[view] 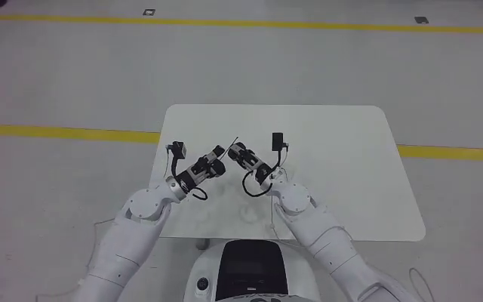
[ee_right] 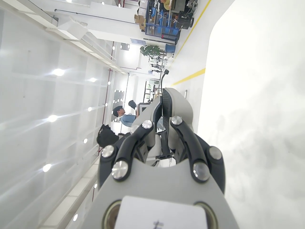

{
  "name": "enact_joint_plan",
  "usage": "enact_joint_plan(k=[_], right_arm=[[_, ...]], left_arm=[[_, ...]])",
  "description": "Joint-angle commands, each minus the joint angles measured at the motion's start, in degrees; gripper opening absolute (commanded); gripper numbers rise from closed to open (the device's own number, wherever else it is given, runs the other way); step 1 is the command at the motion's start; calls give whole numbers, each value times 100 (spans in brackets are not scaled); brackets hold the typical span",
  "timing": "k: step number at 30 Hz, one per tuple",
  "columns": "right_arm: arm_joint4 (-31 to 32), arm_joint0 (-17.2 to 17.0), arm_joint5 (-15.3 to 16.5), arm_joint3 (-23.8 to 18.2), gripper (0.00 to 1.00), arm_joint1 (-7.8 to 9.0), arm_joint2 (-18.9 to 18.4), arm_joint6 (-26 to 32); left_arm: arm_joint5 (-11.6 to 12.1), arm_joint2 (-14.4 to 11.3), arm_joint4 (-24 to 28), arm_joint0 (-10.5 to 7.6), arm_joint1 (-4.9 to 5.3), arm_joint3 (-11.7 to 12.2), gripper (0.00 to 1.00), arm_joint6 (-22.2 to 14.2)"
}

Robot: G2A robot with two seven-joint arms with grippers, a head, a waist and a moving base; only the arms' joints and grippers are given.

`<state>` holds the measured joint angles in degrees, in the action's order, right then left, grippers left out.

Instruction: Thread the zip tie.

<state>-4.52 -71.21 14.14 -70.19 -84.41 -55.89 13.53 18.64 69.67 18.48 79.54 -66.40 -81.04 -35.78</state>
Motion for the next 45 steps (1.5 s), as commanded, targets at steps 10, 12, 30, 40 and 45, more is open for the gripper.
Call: enact_joint_plan(k=[10, 12, 30, 40, 45], right_arm=[[246, -99, -75, -141, 0, 2, 26, -189], [297, -112, -100, -159, 0, 0, 25, -251], [486, -190, -265, -273, 0, -11, 5, -481], [475, -190, -267, -270, 0, -20, -24, -422], [489, -200, -274, -276, 0, -26, -34, -443]], left_arm=[[23, -36, -48, 21, -2, 10, 100, 242], [41, -41, -38, 12, 1, 46, 100, 240], [84, -98, -26, 4, 2, 38, 100, 342], [84, -173, 51, -96, -12, 222, 44, 324], [84, -190, 63, -108, -12, 261, 33, 328]])
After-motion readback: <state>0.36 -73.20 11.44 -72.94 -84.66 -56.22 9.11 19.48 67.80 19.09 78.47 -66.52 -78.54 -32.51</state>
